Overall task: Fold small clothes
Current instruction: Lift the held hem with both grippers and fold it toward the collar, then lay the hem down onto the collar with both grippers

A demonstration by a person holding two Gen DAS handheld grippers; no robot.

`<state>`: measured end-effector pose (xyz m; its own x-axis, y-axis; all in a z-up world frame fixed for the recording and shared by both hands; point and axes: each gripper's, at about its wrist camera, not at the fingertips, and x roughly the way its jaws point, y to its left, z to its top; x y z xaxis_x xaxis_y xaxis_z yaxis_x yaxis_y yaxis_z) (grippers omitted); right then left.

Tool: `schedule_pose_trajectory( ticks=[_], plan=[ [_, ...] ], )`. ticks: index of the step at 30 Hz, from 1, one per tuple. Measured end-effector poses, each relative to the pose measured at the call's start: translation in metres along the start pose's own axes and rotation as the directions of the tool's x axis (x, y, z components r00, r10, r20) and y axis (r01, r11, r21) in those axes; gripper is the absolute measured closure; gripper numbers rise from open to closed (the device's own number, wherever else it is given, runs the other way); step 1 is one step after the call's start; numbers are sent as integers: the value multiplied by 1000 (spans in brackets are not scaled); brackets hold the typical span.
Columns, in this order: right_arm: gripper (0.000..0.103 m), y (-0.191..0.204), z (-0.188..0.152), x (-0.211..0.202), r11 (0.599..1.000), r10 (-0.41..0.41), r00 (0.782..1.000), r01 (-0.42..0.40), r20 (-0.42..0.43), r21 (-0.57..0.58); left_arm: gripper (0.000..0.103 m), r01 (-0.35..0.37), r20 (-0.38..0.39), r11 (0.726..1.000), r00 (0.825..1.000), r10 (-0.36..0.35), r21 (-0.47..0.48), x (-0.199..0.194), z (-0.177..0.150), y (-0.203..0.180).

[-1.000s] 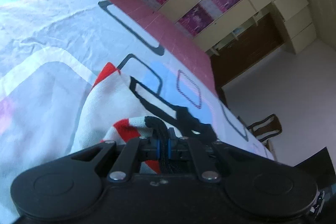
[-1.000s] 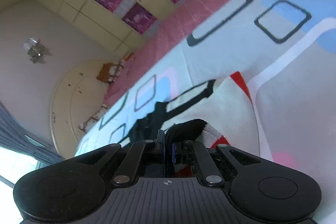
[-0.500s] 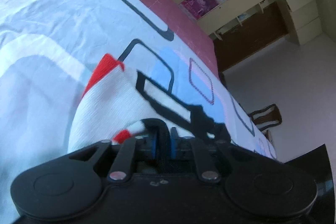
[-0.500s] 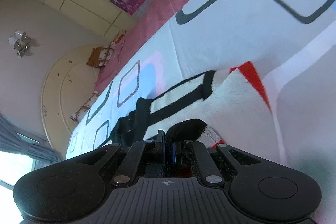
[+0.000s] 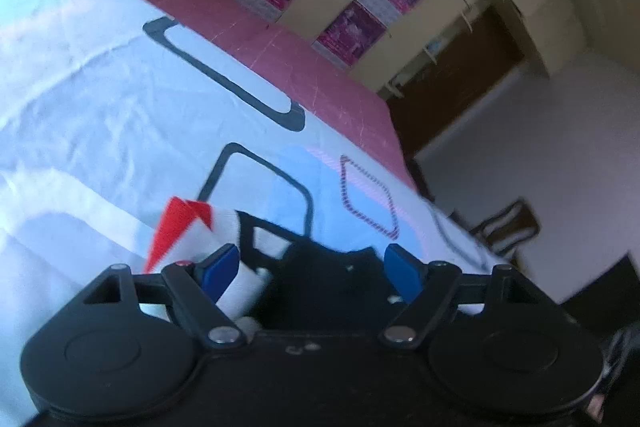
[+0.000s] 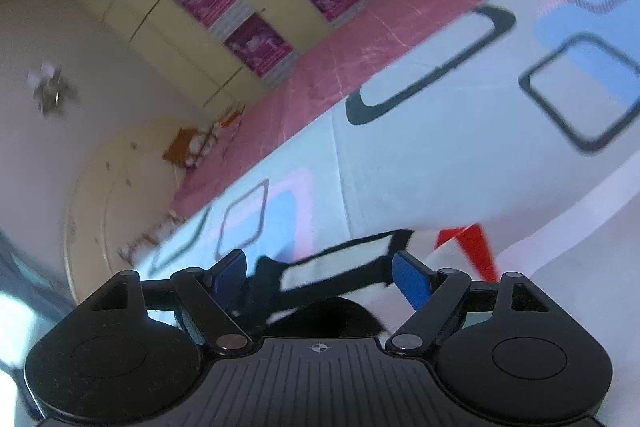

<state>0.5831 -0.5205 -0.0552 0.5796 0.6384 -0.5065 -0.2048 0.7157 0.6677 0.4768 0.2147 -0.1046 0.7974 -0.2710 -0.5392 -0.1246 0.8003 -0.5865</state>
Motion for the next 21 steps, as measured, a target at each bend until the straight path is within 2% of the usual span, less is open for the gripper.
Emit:
schedule_pose_trajectory(
  ticks=[2,5,7,9,10,11,12,14,15,16,17,18,21],
  plan=[
    [32,6,-4,-1,997,-6,1000,5,-21,-73,33,-37,-36,997,999,40,73,3,-1,-3],
    [33,15,-13,4,989,-34,999,28,-42,-144,43,-70,-91,984,992,86,166,12,-4,-11],
    [33,22,-18,13,977,-74,995,60,-65,-204,46,-104,-120,964,983,137,245,23,-8,-18],
    [34,28,-24,25,958,-122,988,93,-92,-272,48,-143,-131,932,972,195,333,34,-10,-28],
    [35,33,-27,32,942,-158,982,119,-101,-314,53,-169,-128,911,964,232,377,38,-12,-32],
    [40,37,-31,40,919,-200,974,149,-106,-365,57,-193,-126,890,956,266,413,43,-14,-36],
    [52,41,-36,48,897,-225,968,162,-111,-411,56,-202,-129,870,949,287,450,46,-16,-39],
    [52,48,-44,57,849,-263,961,187,-88,-494,64,-205,-118,830,944,307,518,49,-20,-45],
    [58,50,-47,61,826,-275,958,194,-78,-529,73,-201,-117,824,945,306,530,49,-21,-47],
    [67,52,-50,64,807,-281,957,197,-68,-557,88,-197,-109,821,948,298,535,47,-21,-48],
    [102,54,-51,65,789,-278,958,189,-66,-584,99,-205,-90,818,951,297,538,45,-21,-49],
    [100,55,-53,64,780,-279,959,193,-54,-596,98,-214,-73,820,953,296,531,43,-21,-48],
    [101,57,-53,51,760,-272,961,246,49,-601,99,-254,-3,810,954,301,528,34,-23,-51]
  ],
)
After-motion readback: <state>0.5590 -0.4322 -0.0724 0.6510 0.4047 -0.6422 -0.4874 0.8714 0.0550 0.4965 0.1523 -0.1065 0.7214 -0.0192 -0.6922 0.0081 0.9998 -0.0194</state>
